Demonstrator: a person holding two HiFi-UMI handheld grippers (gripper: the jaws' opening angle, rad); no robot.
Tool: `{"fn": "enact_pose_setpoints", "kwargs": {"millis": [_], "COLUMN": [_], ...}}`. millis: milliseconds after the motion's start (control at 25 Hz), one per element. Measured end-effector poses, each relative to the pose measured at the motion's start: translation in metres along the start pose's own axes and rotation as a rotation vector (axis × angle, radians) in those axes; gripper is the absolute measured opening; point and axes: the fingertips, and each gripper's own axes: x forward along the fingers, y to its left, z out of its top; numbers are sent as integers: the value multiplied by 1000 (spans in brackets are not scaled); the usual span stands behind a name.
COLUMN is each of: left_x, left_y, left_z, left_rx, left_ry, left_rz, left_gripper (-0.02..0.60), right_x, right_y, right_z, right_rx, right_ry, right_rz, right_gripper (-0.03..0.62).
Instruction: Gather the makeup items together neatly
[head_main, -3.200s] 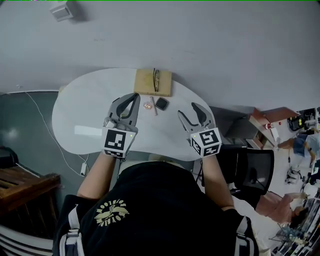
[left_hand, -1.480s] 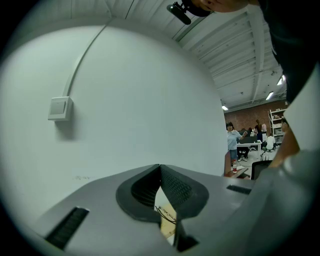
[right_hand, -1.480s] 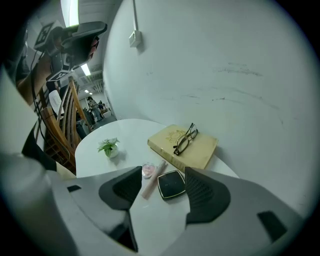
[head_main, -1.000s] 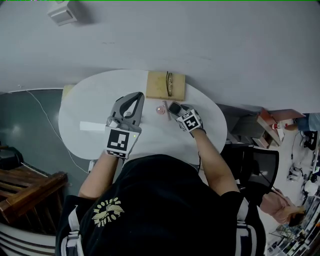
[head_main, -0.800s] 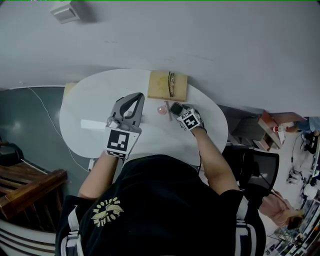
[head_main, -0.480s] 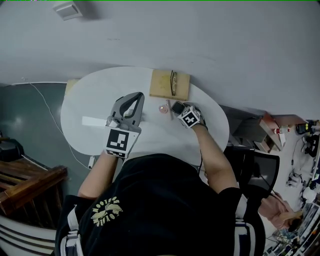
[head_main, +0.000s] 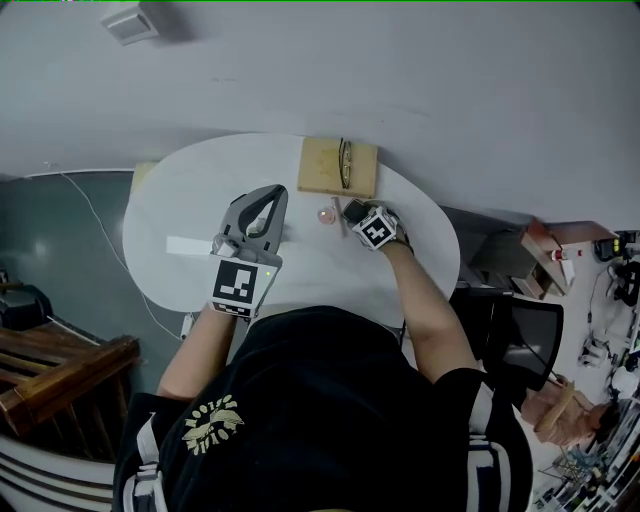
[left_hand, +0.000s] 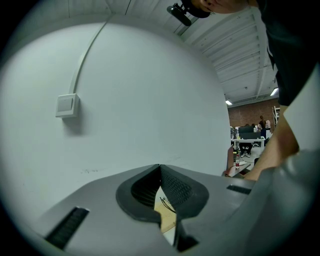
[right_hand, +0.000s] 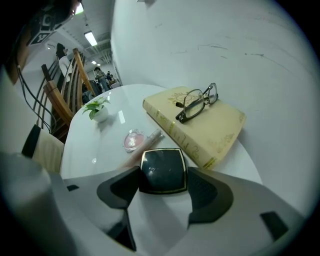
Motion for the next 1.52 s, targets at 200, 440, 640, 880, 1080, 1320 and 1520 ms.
{"fn": "enact_pose_setpoints", "kwargs": {"millis": [200,440,640,880,1080,1320,1520], "left_x": [-2,-3,-4,-4,-3,-1,-1], "left_y": [-3,-9,-18,-31,-46,-61,-74], "left_z": [1,7,12,18,22,27,29], "left_rx": [0,7,14,23,36,47,49], "left_ry": [-4,-22,-32,-48,-50,-57,-57], "left_rz": [-1,-16,-37,-63,-91,-116,-127], "left_gripper": [23,23,22,23,23,22,22], "right_x": [-5,-12,-24,-41,-55,-72,-85], "right_y": [-1,0,-5,-12,-19,-28,-38], "right_z": [-5,-14,-24,-52,-81,-116,-145], "right_rx": [25,108,214,292,361,449,508], "right_ry": [2,-27,-58,-32,-24,-11,-5], "right_rz": [-20,-45,-80,-116,-158,-217,-254], "right_gripper": [295,295,295,295,295,295,295]}}
